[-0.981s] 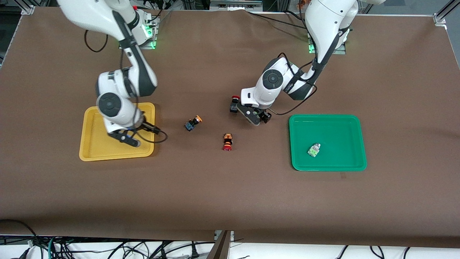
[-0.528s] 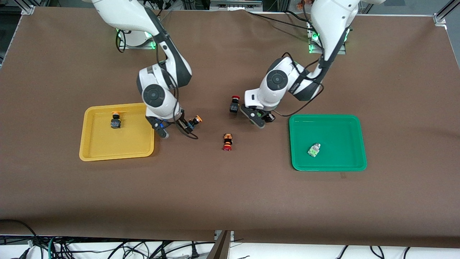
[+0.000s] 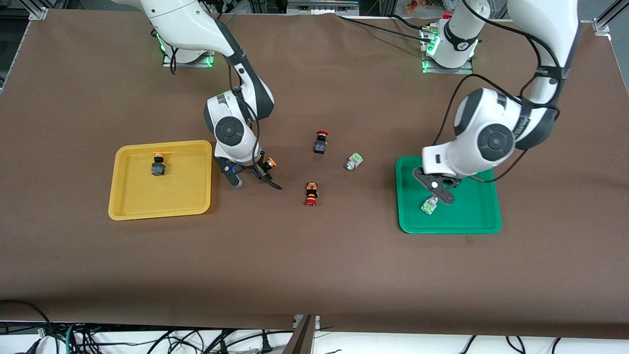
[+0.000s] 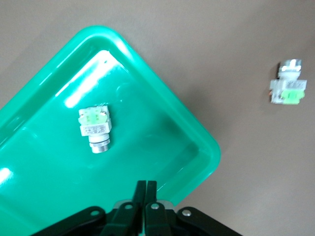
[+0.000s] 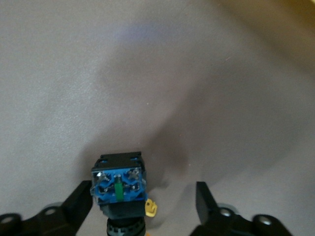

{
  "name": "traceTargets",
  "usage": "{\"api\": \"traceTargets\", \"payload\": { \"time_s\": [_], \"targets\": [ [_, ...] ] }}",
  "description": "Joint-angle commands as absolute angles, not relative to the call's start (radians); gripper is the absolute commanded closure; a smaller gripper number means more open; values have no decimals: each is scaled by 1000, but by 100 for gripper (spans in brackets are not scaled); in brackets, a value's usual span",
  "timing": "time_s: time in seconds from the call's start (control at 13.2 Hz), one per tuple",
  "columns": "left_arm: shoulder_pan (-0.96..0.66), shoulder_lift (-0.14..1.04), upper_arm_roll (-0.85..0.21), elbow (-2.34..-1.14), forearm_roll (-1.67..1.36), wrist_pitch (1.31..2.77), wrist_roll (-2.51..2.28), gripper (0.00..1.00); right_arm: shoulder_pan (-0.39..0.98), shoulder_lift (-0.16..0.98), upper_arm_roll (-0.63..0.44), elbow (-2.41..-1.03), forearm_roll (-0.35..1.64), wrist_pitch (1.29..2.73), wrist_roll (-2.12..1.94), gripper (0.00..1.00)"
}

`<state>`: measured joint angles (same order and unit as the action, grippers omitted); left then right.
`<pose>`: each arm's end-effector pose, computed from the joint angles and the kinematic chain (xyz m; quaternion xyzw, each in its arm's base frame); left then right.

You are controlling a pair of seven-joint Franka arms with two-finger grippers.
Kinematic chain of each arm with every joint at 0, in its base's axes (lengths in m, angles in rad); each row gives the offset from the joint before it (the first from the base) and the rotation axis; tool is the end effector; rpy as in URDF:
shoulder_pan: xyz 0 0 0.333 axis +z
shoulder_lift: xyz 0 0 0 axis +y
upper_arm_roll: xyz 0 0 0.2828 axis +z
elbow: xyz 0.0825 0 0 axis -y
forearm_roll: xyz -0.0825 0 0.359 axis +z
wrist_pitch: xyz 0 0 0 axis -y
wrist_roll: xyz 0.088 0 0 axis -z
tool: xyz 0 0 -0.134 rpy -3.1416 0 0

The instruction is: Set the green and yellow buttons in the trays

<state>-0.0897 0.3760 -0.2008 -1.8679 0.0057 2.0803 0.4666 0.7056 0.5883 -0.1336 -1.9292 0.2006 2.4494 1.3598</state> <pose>0.5549 -0.1625 0.2640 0.9267 -0.3660 -0.0746 0.0414 0.4882 0.3171 0.1425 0.8940 -0.4464 -0.0365 0.0102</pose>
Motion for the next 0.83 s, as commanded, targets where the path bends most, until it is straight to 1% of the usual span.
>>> {"api": "traceTargets", "payload": {
  "time_s": [0.0, 0.15, 0.3, 0.53, 0.75],
  "targets": [
    [-193, 422, -268, -1876, 6, 2192, 337, 0, 716, 597, -144, -1914, 219, 2456, 1374, 100],
    [-271, 474, -267, -1894, 15, 2317, 287, 0, 713, 592, -152, -1908, 215, 2454, 1359, 100],
    [-299, 518, -265, -1896, 18, 2370, 209, 0, 710, 566, -193, -1907, 201, 2418, 1306, 100],
    [-354, 552, -267, -1939, 75, 2451, 116, 0, 707, 516, -334, -1858, 202, 2185, 1065, 100],
    [-411, 598, -262, -1959, 156, 2513, -39, 0, 706, 496, -471, -1859, 207, 2065, 811, 100]
  ]
}}
